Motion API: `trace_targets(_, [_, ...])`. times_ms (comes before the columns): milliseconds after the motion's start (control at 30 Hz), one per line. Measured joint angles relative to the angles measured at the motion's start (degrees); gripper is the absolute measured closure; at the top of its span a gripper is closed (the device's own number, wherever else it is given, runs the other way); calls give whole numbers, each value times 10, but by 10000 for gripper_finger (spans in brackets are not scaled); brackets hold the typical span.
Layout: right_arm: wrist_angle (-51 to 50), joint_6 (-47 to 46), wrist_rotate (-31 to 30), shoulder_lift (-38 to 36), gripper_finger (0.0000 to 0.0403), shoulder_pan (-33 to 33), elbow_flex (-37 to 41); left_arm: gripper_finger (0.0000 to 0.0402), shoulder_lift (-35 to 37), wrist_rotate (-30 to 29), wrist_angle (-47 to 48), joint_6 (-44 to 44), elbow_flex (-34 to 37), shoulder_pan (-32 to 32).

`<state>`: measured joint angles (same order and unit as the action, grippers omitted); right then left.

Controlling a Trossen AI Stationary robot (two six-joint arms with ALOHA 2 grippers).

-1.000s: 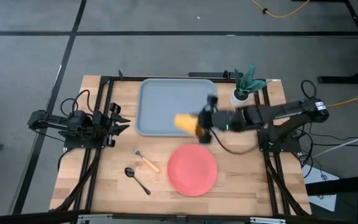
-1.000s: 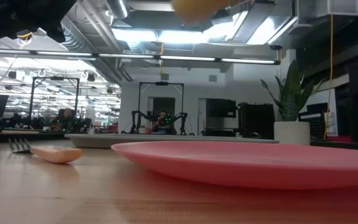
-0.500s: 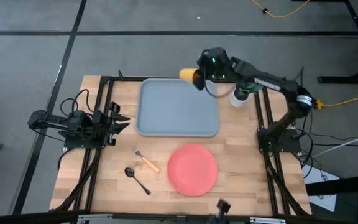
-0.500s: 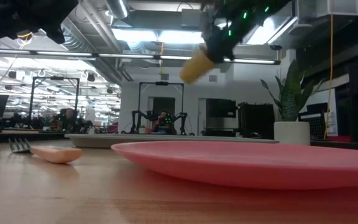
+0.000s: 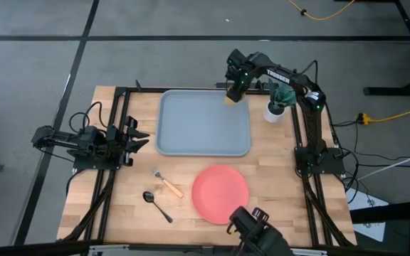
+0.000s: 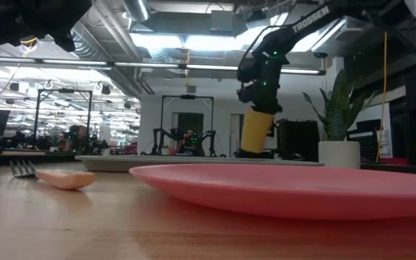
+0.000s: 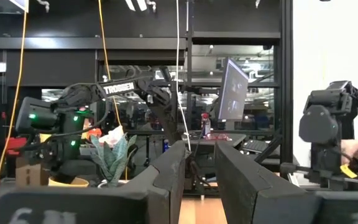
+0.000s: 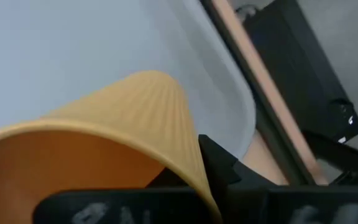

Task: Pick and place plate/cup/fork/spoon on tray
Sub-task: Put the yellow cup on the top right of the blue tray

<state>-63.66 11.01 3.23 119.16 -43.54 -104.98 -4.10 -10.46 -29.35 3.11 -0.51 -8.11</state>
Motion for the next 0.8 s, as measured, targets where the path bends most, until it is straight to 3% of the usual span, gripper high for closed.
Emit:
trace_targets(367, [22, 17, 15, 3, 402, -6, 68, 321, 0, 0, 2, 0, 0, 0])
trace_targets(800, [26, 15, 15, 3, 388, -6, 70, 321, 0, 0, 3, 0, 0, 0])
